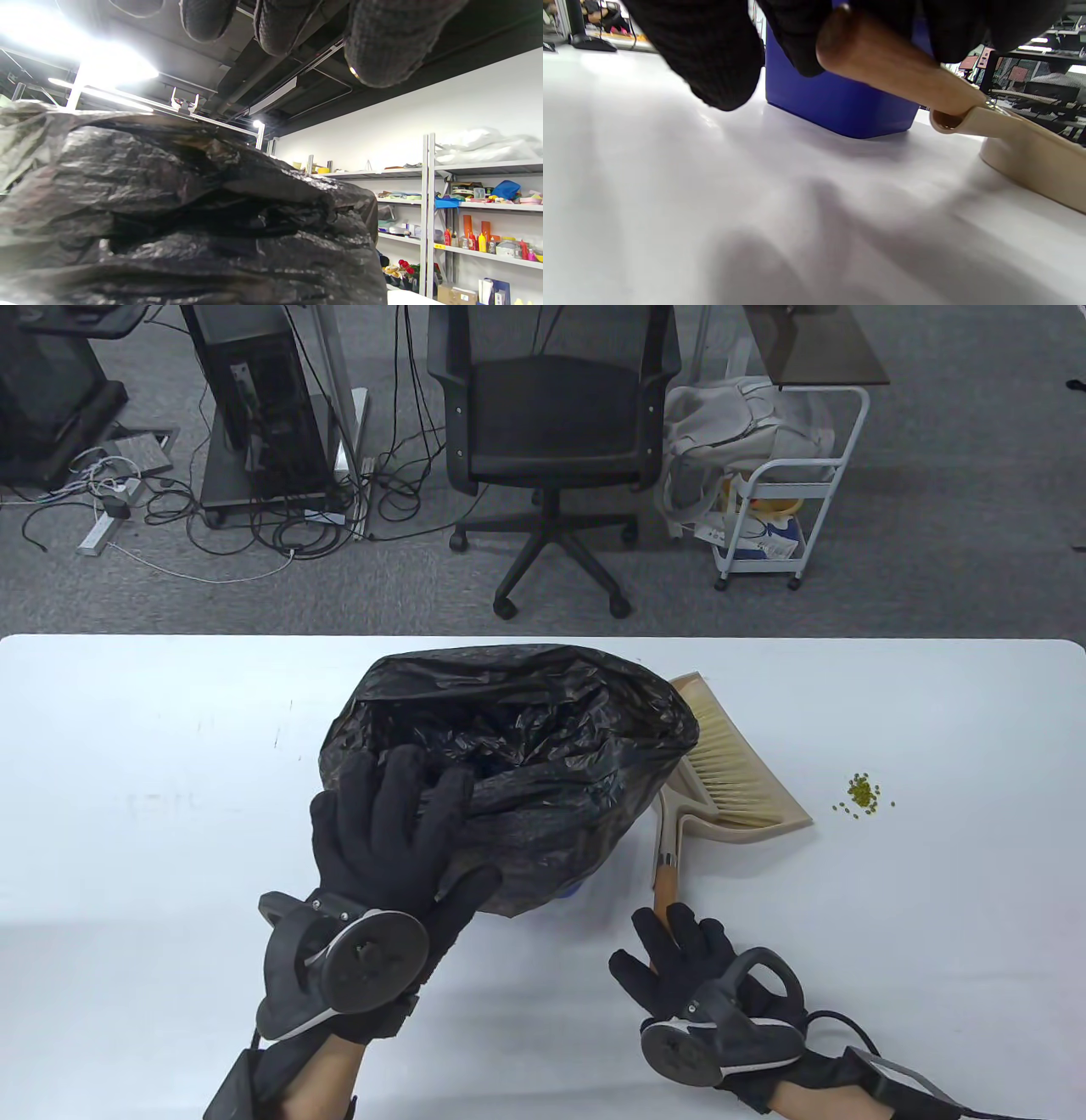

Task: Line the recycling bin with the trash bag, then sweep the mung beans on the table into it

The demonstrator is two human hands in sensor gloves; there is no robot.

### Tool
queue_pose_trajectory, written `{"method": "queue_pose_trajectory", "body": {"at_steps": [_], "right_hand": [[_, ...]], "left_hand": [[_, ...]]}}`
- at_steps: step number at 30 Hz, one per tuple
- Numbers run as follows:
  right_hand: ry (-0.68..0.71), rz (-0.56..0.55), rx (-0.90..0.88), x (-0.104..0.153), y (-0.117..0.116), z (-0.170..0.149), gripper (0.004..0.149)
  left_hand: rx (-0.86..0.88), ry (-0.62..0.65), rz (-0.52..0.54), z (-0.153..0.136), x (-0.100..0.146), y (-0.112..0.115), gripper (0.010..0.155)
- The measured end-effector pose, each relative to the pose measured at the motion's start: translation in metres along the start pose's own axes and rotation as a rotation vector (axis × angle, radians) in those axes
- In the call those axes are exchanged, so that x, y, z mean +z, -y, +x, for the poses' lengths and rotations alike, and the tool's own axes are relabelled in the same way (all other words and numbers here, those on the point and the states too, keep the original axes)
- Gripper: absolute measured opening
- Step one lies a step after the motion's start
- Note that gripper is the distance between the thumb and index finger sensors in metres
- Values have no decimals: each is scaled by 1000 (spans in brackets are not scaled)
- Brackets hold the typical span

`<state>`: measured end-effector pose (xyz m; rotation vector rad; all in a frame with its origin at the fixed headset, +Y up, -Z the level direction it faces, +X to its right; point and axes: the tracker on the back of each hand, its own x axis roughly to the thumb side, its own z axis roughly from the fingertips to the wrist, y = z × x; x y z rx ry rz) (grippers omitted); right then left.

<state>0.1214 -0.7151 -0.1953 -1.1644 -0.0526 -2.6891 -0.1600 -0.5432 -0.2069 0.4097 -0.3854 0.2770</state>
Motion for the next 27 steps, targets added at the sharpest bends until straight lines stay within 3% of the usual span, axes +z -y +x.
{"method": "queue_pose_trajectory", "body": {"at_steps": [9,15,27], "right_hand": [[-123,-55,209,-7,-10,7,69],[-230,-35,300,-10,-15,7,70],[-408,-22,394,-12,-17,7,90]], "left_hand": [[16,7,-4,0,2,0,83],[14,12,5,3,5,-2,82],[8,27,-1,8,10,-3,82]]}}
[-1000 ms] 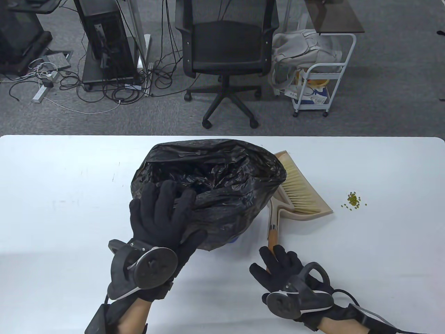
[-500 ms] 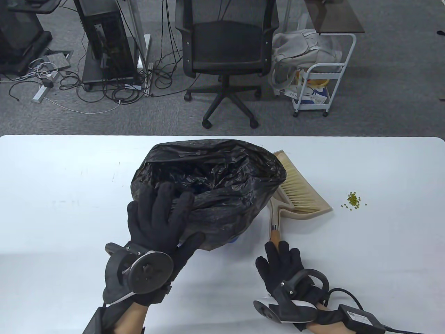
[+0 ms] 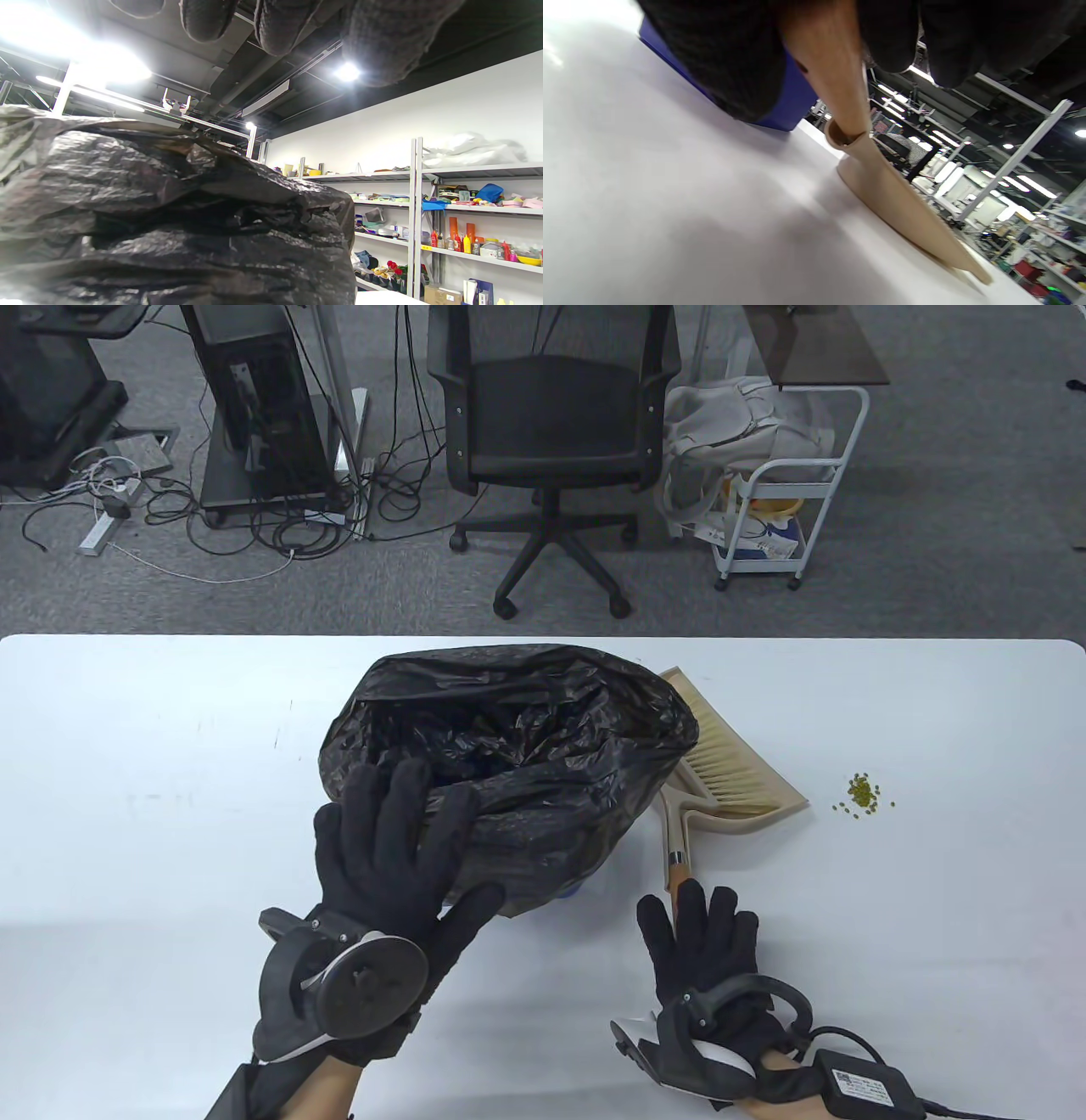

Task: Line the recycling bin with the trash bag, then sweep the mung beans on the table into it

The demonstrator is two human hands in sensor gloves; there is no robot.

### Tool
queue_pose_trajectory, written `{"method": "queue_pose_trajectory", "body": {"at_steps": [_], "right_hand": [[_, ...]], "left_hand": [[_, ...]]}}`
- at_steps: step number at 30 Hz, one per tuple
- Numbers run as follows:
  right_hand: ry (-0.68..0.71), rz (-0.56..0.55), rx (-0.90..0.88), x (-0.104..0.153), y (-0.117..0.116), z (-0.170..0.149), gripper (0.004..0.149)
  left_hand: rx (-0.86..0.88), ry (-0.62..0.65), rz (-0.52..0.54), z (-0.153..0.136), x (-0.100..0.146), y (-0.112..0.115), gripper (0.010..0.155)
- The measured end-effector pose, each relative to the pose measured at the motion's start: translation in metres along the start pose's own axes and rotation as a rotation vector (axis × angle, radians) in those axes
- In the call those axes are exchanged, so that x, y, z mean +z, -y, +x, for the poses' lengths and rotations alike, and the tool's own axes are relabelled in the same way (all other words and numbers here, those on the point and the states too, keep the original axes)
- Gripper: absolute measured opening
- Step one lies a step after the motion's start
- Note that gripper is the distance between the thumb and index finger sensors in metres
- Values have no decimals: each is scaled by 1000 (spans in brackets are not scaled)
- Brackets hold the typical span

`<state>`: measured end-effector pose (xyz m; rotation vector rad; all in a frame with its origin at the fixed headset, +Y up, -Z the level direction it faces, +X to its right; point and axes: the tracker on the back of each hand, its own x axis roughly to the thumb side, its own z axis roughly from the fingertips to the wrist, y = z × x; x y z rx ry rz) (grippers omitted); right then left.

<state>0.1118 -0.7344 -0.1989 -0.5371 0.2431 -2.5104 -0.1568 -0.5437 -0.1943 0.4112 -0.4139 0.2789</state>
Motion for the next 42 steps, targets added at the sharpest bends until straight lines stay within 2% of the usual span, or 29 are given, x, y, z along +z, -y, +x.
{"method": "queue_pose_trajectory", "body": {"at_steps": [7,13,15,19,24,29,33,42], "right_hand": [[-11,21,5,-2,-2,0,89],[18,7,84,0,-4,2,87],[34,0,105,1,-3,2,81],[63,-73,135,4,-1,-1,70],[128,-164,128,6,7,-10,64],[127,-270,118,4,23,-28,62],[166,-310,96,2,33,-45,61],[32,-461,-126,7,56,-108,61]], "left_hand": [[-12,-9,-1,0,3,-2,82],[-9,-13,7,0,5,-6,82],[-8,-12,8,1,6,-7,82],[-14,-6,11,3,8,-9,82],[-25,-2,0,6,11,-10,82],[-35,1,-12,9,12,-12,82],[-46,8,-22,15,12,-13,82],[-52,53,-42,36,9,-11,82]]}}
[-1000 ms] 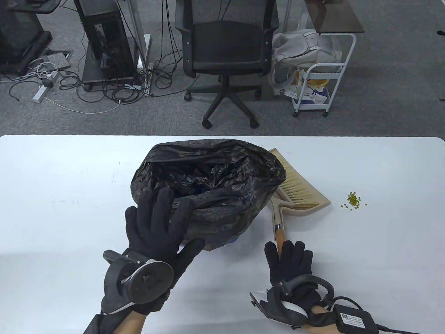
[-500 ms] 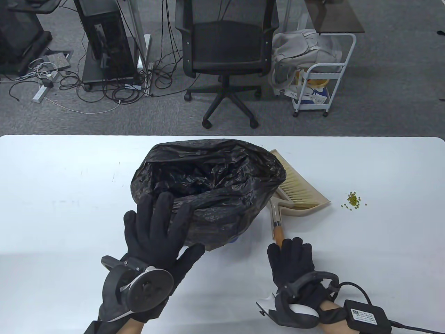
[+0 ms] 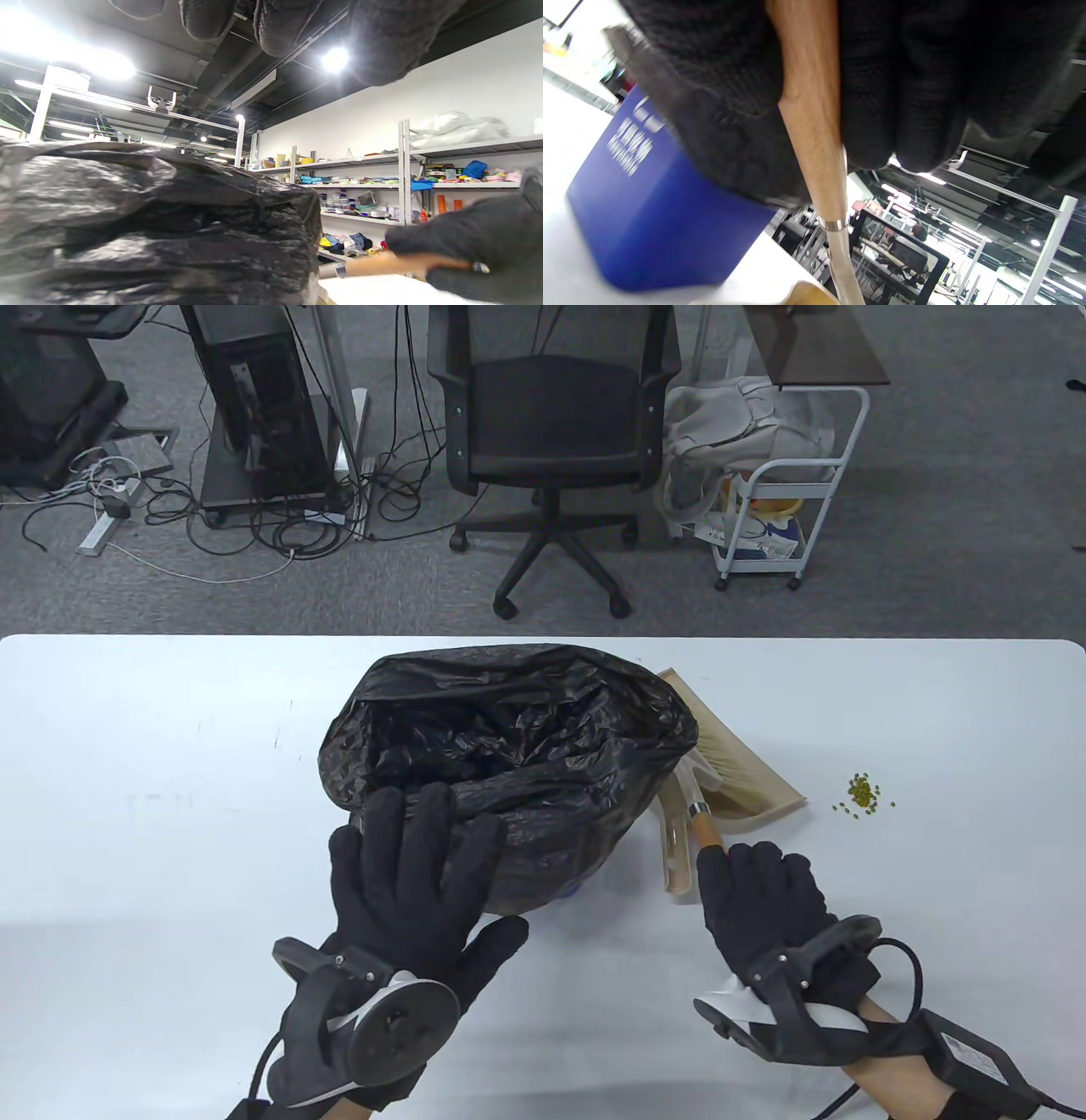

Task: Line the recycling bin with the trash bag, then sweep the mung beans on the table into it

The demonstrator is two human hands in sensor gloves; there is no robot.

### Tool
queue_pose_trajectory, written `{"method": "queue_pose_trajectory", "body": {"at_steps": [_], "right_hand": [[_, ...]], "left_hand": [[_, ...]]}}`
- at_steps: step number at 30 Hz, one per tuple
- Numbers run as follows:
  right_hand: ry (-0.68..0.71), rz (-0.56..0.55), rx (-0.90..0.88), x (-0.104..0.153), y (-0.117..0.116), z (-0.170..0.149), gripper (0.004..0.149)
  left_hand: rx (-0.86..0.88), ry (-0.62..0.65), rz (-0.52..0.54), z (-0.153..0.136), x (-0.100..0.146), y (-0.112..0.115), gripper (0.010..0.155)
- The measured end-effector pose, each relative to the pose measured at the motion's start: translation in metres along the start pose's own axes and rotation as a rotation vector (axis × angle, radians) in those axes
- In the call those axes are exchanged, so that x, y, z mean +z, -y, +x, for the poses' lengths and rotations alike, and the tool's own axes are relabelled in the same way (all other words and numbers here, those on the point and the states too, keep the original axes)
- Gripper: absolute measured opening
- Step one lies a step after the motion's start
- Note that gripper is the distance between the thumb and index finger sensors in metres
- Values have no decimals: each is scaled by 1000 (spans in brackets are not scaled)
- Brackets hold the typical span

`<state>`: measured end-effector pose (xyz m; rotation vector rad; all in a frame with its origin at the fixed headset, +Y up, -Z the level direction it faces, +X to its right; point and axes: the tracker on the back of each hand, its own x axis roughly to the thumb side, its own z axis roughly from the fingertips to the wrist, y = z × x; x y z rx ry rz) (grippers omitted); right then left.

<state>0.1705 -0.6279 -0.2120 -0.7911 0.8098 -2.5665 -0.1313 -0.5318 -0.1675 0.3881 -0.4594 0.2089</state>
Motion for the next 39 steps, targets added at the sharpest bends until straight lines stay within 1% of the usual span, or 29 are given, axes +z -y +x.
{"method": "queue_pose_trajectory", "body": {"at_steps": [6,9,14,19,21,24,27,30,34,39], "right_hand": [[-151,-111,-66,10,22,-45,60],[-232,-140,-93,18,28,-65,60],[-336,-148,-138,31,28,-88,60],[-441,-136,-250,49,20,-109,60],[-481,-134,-299,55,18,-115,60],[-527,-123,-354,65,12,-125,60],[-556,-123,-360,72,8,-129,59],[-580,-134,-351,78,7,-131,60],[-594,-132,-351,83,5,-131,59],[-605,-121,-364,87,2,-129,59]], "left_hand": [[36,79,-31,29,-10,9,82],[41,112,-52,47,-18,15,82],[100,189,-84,77,-30,26,82],[141,264,-148,110,-41,44,82],[146,287,-183,121,-45,56,82],[170,322,-282,135,-51,86,82],[182,322,-348,142,-58,120,82],[188,300,-411,146,-64,150,82],[152,254,-455,147,-72,185,84],[100,170,-501,144,-83,219,89]]}}
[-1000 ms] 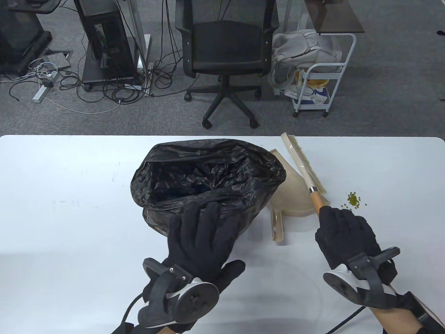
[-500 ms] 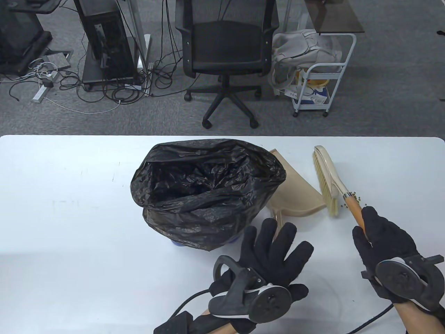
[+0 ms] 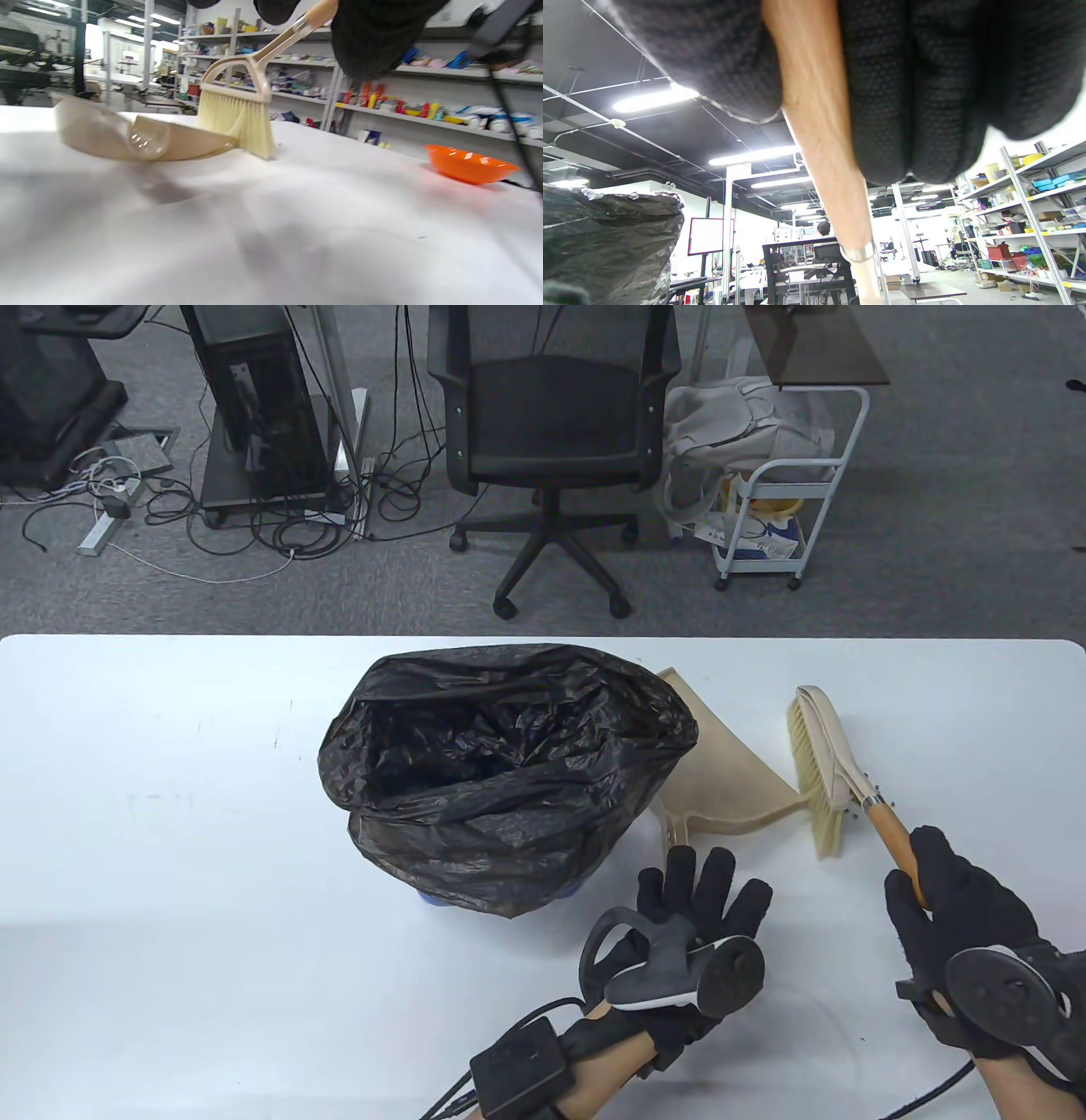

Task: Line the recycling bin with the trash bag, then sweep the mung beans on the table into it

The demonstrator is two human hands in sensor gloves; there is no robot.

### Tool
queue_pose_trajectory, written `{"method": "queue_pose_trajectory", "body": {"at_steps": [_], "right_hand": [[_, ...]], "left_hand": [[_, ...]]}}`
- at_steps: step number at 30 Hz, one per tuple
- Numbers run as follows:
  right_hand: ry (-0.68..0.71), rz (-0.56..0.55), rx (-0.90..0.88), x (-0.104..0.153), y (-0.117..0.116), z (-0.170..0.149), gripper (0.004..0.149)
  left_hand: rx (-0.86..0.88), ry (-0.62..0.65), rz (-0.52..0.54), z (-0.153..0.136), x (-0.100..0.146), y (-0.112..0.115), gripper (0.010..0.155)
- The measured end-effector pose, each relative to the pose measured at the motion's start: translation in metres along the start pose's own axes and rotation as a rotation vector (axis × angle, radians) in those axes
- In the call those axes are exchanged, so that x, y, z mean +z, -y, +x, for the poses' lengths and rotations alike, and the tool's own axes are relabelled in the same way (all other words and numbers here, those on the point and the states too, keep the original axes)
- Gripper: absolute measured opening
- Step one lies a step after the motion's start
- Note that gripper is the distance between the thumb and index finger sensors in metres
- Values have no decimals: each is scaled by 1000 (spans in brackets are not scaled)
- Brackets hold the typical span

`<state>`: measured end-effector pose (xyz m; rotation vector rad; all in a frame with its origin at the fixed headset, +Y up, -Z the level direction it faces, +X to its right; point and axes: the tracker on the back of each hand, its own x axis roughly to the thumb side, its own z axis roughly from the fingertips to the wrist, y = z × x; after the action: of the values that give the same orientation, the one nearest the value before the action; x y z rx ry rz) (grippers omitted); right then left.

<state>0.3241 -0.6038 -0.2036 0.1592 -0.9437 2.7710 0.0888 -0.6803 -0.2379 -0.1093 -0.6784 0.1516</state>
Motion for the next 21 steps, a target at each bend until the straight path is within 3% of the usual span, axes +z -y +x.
{"method": "queue_pose_trajectory", "body": {"at_steps": [9,21], "right_hand": [[-19,4,18,0,2,0,59],[-22,19,10,-1,3,-1,59]], "left_hand": [[-18,-211,-34,-29,-33,29,95],[33,-246,-47,-50,-45,50,75]]}}
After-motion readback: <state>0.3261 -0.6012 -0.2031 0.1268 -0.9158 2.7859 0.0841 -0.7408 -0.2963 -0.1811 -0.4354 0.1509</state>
